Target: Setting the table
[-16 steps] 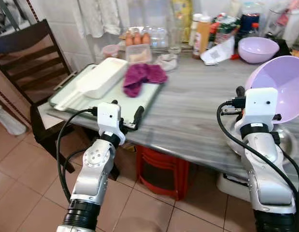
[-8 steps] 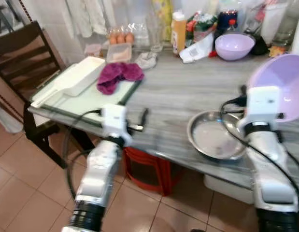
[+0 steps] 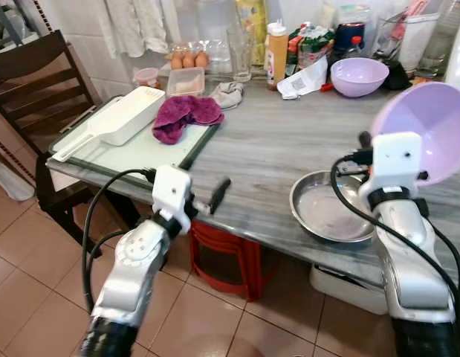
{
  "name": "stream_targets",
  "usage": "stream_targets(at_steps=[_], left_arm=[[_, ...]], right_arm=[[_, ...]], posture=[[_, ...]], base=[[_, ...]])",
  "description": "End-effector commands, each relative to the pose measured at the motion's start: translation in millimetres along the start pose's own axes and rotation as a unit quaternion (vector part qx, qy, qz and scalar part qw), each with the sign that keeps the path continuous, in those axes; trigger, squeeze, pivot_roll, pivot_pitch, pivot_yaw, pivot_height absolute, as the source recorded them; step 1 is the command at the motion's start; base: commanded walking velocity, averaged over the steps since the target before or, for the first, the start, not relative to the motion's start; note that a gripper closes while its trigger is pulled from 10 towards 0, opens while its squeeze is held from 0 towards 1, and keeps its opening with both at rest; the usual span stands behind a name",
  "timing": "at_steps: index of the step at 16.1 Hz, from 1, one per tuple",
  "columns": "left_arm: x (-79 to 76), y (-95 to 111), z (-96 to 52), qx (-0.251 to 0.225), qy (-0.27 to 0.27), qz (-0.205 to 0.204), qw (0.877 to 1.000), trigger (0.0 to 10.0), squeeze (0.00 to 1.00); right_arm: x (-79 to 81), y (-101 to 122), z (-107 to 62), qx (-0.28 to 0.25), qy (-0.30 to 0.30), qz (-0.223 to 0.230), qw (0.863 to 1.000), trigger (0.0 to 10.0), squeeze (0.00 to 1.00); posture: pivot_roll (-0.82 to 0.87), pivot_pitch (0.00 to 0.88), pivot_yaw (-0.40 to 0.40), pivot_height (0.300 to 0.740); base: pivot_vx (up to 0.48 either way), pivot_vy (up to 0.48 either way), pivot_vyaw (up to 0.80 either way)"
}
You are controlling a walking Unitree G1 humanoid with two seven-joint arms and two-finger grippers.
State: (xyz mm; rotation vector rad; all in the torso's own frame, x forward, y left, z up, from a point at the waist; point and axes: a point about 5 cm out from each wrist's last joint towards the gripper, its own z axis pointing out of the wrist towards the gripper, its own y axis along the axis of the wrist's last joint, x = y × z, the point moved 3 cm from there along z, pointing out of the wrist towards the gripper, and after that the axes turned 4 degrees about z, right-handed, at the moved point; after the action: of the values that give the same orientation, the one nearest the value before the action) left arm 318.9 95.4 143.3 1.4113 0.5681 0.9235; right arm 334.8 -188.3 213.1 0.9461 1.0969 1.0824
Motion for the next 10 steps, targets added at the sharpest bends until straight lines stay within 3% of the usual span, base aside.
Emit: stream_targets(at_steps=[1, 3, 7, 10], left_arm=[[-7.1, 2, -5.3, -0.007, -0.04, 0.006, 0.999, 10.0, 0.0], [-15.3, -2, -15.8, -0.003, -0.092, 0.013, 0.996, 10.0, 0.0], [-21.3, -3, -20.1, -0.001, -0.128, 0.026, 0.991, 10.0, 0.0], [-26.2, -2, -16.5, -0.005, -0.134, 0.02, 0.991, 10.0, 0.0]], right_arm=[[4.2, 4, 5.0, -0.003, 0.019, 0.005, 1.0, 10.0, 0.0], [13.7, 12, 13.8, -0.012, 0.058, 0.009, 0.998, 10.0, 0.0], [36.7, 21, 22.7, -0.013, 0.128, 0.004, 0.992, 10.0, 0.0], [72.8, 17, 24.6, 0.031, 0.212, 0.044, 0.976, 10.0, 0.0]], posture=[[-0.24, 0.081, 0.105, 0.74], [-0.24, 0.082, 0.106, 0.74], [-0.24, 0.08, 0.104, 0.74], [-0.24, 0.074, 0.1, 0.74]], base=[[0.0, 0.0, 0.0], [0.0, 0.0, 0.0], [0.0, 0.0, 0.0], [0.0, 0.0, 0.0]])
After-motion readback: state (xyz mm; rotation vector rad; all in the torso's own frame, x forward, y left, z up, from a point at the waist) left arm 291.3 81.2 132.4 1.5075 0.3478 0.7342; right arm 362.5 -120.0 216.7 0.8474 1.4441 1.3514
